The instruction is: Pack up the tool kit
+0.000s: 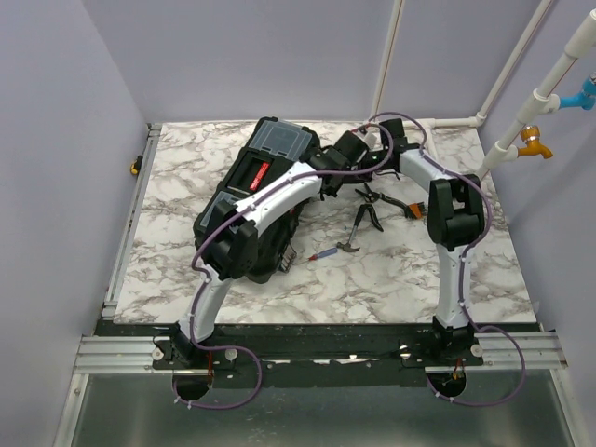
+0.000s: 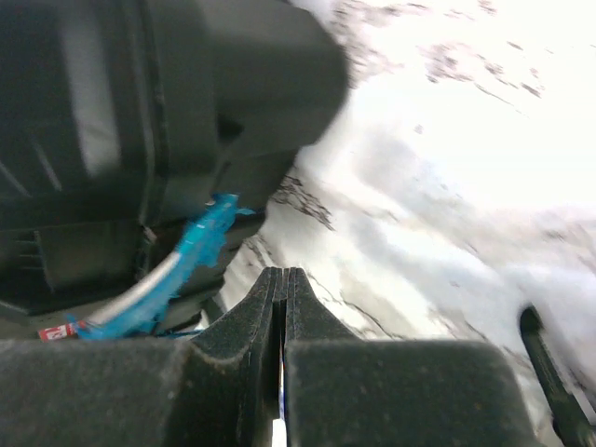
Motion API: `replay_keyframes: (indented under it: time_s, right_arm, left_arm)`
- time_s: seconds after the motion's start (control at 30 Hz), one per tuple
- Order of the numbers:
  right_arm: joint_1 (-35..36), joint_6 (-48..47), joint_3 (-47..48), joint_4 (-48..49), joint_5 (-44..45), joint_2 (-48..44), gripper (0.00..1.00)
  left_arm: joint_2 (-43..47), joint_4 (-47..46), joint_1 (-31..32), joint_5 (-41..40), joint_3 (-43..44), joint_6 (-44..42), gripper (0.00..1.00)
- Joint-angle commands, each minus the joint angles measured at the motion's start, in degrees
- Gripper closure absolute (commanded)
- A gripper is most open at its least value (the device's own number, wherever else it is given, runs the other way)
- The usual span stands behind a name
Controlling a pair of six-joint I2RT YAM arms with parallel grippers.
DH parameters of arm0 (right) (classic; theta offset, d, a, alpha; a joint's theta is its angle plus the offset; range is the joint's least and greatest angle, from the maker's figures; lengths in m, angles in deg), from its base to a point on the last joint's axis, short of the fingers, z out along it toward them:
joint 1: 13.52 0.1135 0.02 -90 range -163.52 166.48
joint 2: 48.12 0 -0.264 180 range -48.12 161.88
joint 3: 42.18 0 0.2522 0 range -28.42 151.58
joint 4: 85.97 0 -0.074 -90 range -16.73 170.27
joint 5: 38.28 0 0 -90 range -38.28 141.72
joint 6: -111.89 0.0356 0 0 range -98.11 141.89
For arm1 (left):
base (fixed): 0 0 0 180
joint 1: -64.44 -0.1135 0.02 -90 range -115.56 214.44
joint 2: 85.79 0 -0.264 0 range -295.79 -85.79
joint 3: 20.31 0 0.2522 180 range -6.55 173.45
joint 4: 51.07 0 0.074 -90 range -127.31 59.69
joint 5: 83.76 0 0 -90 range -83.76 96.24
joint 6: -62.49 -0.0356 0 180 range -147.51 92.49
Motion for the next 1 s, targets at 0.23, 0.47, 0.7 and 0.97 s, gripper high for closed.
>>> replay_keyframes:
  time_s: [0.23,0.47,0.7,0.97]
  right_arm:
    - [-1.5,27.8,-30.3,41.3,9.3,-13.9,0.39]
    - [-0.9,48.9,-47.9,83.3,6.9,-13.8,0.14]
    - [2.2,53.5,-49.4,94.7,7.4,-9.8,0.06]
    - [4.9,55.6,-48.5,97.7,10.0,-6.8,0.06]
  left_arm:
    - [9.5,-2.6,-8.6,15.6,-2.1,7.6,1.0]
    - [10.8,-2.2,-10.7,19.3,-2.4,8.5,1.0]
    - [12.7,-2.4,-12.2,23.9,-2.6,10.0,1.0]
    - [13.6,-1.4,-12.5,24.7,-1.9,10.2,1.0]
